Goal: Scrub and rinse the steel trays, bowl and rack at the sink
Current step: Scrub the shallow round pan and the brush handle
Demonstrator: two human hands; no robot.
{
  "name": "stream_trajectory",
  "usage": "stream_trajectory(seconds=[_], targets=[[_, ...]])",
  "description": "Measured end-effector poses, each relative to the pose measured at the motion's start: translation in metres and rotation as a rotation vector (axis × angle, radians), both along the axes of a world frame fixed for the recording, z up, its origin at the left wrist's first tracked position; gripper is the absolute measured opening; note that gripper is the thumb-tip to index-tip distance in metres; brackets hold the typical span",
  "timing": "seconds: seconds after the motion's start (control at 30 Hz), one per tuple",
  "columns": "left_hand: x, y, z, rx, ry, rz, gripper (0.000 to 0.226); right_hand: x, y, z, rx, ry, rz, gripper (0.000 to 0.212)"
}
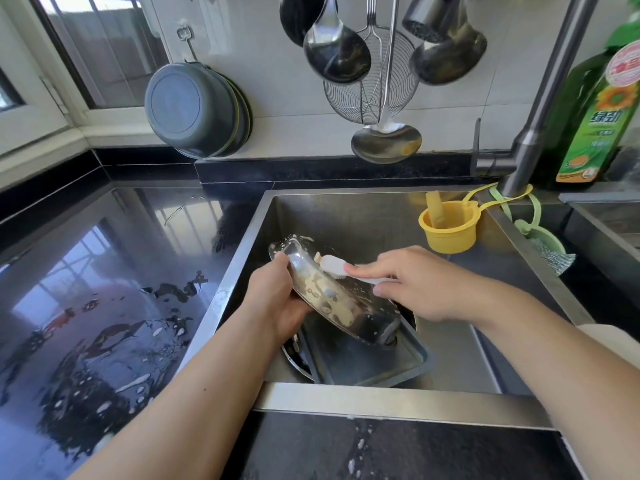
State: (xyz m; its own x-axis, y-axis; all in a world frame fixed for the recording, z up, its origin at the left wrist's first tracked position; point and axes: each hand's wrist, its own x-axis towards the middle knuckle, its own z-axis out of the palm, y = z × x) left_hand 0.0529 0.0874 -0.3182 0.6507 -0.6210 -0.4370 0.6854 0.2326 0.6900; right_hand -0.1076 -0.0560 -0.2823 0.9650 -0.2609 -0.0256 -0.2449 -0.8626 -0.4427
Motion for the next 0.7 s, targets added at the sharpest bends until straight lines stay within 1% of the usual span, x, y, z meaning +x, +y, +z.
stream_trajectory(seconds=[0.07,0.13,0.17,0.2,0.27,0.3,0.33,0.43,0.5,0.6,0.63,0.7], targets=[[-0.001,0.003,0.005,-0.039,0.027,0.013,0.029,-0.007,-0.006,0.001,0.033,-0.012,0.008,0.055],[-0.003,0.006,0.013,-0.116,0.027,0.010,0.021,-0.010,-0.008,0.000,0.087,-0.073,-0.035,0.057],[-0.004,0.007,0.016,-0.165,0.021,0.013,0.019,-0.010,-0.009,0.000,0.098,-0.105,-0.060,0.054],[-0.004,0.007,0.018,-0.210,0.014,0.015,0.018,-0.008,-0.010,0.000,0.096,-0.125,-0.080,0.047],[-0.005,0.007,0.019,-0.226,-0.036,-0.007,0.024,-0.005,-0.009,-0.001,0.067,-0.125,-0.107,0.024],[-0.006,0.005,0.018,-0.185,-0.085,-0.037,0.026,-0.005,-0.009,-0.001,0.051,-0.114,-0.122,0.015],[-0.008,0.004,0.017,-0.122,-0.140,-0.079,0.026,-0.004,-0.008,0.000,0.038,-0.102,-0.137,0.012],[-0.019,-0.001,0.013,0.033,-0.237,-0.210,0.031,-0.004,-0.005,0.002,0.014,-0.066,-0.156,0.031],[-0.020,-0.003,0.012,0.055,-0.258,-0.231,0.033,-0.002,-0.002,0.004,-0.013,-0.064,-0.147,0.043],[-0.014,0.000,0.011,0.063,-0.216,-0.204,0.035,0.003,0.003,0.005,-0.068,-0.066,-0.141,0.052],[-0.012,0.000,0.010,0.070,-0.197,-0.184,0.036,0.002,0.003,0.006,-0.074,-0.027,-0.150,0.053],[-0.010,0.000,0.010,0.089,-0.191,-0.139,0.034,-0.007,-0.001,0.009,-0.133,0.153,-0.170,0.050]])
